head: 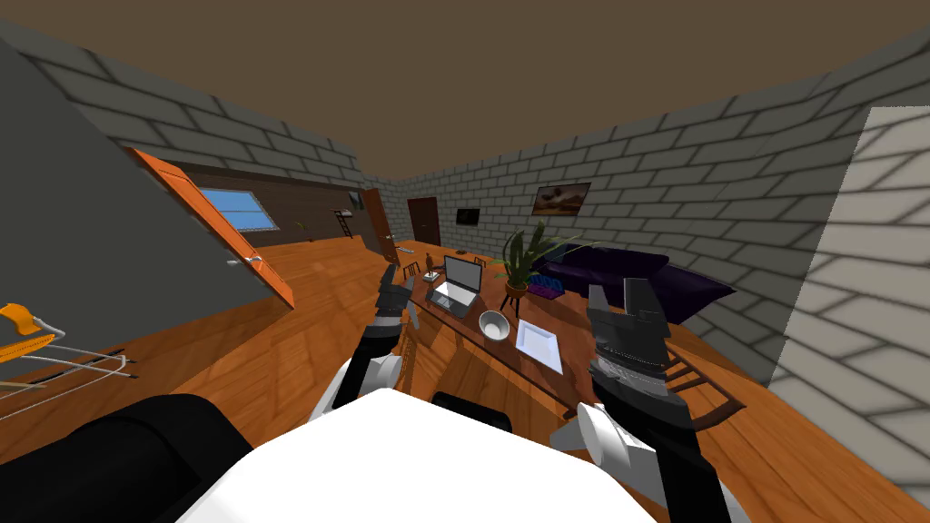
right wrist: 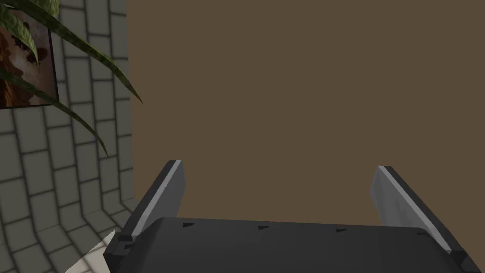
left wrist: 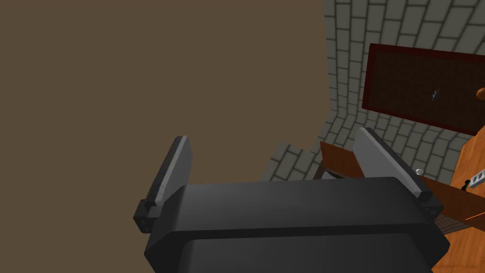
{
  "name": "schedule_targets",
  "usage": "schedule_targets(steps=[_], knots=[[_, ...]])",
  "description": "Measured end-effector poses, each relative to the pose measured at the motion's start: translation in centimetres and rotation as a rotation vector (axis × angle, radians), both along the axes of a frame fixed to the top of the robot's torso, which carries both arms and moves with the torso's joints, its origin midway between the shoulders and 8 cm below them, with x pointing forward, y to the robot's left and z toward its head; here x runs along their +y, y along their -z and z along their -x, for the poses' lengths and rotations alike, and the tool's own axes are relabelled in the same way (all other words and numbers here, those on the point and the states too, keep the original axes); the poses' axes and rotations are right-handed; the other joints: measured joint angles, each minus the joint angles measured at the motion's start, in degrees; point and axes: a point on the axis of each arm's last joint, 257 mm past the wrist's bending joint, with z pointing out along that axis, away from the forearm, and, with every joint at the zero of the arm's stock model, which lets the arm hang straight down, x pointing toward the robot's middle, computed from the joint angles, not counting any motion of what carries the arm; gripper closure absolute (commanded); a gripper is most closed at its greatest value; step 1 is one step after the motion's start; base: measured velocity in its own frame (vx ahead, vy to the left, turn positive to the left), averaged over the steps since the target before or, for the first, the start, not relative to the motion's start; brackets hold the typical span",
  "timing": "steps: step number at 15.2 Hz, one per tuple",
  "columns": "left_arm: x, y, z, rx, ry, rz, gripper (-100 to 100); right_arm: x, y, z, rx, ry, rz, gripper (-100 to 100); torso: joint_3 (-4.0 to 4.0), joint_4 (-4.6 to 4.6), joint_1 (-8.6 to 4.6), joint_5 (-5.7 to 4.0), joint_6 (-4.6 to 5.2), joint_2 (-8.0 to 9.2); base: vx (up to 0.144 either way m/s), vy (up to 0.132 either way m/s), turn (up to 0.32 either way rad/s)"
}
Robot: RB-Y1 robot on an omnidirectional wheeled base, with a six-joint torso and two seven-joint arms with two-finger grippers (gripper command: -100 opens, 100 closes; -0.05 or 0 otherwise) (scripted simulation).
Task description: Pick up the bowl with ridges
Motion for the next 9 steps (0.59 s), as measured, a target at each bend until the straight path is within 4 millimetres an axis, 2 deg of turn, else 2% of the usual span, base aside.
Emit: schedule_targets(steps=[5,9], knots=[[0.0,0.0,0.0,0.000,0.000,0.000,0,1.6,2.5,-1.6,0.081,-0.005,0.128,-100,-0.07,-0.03,0.23,0.05,-0.01,-0.12,0.027,0.059,0.060],[0.0,0.0,0.0,0.000,0.000,0.000,0,2.9,5.5,-2.9,0.167,-0.002,0.258,-100,-0.09,-0.04,0.31,0.07,-0.03,-0.16,0.036,0.073,0.070]])
